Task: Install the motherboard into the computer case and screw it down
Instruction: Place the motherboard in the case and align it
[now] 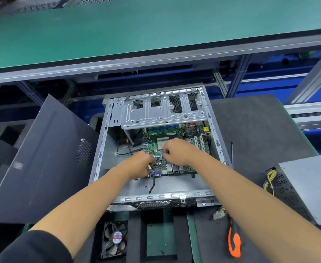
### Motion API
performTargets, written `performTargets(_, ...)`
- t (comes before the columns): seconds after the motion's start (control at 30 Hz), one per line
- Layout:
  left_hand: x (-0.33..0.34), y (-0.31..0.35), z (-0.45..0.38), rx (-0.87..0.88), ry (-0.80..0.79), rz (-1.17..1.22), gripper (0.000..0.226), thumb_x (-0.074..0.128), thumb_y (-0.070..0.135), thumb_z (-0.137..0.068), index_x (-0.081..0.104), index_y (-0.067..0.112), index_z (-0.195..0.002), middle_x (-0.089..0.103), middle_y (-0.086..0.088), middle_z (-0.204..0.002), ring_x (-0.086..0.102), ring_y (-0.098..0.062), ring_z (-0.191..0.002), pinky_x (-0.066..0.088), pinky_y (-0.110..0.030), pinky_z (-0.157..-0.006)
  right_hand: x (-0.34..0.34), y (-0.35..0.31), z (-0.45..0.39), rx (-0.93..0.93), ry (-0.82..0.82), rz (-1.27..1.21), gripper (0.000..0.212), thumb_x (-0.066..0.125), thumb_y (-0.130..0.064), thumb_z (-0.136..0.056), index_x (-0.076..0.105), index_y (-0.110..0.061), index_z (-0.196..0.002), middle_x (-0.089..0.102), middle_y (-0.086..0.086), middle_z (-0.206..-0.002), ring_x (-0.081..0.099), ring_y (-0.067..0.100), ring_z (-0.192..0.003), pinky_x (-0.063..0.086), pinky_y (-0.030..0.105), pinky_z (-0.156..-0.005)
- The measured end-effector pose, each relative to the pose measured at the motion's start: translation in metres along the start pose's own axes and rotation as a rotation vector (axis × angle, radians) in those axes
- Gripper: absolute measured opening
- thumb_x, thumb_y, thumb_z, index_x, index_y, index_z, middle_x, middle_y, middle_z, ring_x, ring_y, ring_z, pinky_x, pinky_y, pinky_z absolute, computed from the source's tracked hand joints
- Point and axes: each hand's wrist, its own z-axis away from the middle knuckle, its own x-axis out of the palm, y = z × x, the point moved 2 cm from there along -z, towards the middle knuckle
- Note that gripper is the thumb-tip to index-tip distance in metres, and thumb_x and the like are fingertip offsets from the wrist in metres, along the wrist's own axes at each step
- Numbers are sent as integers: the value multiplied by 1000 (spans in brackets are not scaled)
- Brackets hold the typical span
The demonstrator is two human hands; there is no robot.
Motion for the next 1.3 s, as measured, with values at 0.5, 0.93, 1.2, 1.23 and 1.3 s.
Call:
performTargets(0.5, 0, -1, 1, -32, 4, 63, 7, 59, 3, -77, 64, 5, -82, 66, -9, -84, 57, -22, -80, 48, -35, -68, -1, -1, 2, 1, -10, -2, 24, 49, -15, -93, 67, -4, -81, 67, 10, -75, 54, 20, -61, 51, 33, -61)
performTargets(0.93, -1, 0, 0, -49, 37, 88, 10, 61, 1, -76, 65, 6, -83, 66, -7, -81, 51, -18, -73, 39, -28, -60, 1, -1, 3, 9, -31, 19, 22, 51, -14, -91, 58, -10, -70, 55, 5, -64, 48, 20, -58, 39, 25, -51)
performTargets(1.2, -2, 5, 0, -58, -39, -15, 8, 56, 0, -79, 59, 7, -83, 58, -9, -81, 56, -28, -83, 50, -42, -72, 1, 0, 3, 16, -36, 2, 21, 51, -14, -91, 64, -5, -77, 60, 7, -69, 51, 20, -60, 48, 31, -59)
performTargets(1.23, -2, 4, 0, -58, -39, -17, 8, 56, 0, -79, 59, 6, -83, 58, -9, -80, 56, -28, -82, 50, -42, -72, 1, 0, 3, 19, -36, -1, 21, 51, -14, -91, 65, -5, -78, 61, 7, -70, 51, 20, -60, 48, 30, -58)
performTargets(1.3, -2, 4, 0, -58, -25, 16, 6, 58, 0, -80, 62, 4, -83, 59, -9, -78, 57, -28, -81, 49, -40, -69, 2, 0, 3, 22, -39, -1, 22, 51, -14, -91, 66, -4, -79, 63, 10, -70, 52, 20, -59, 45, 27, -55)
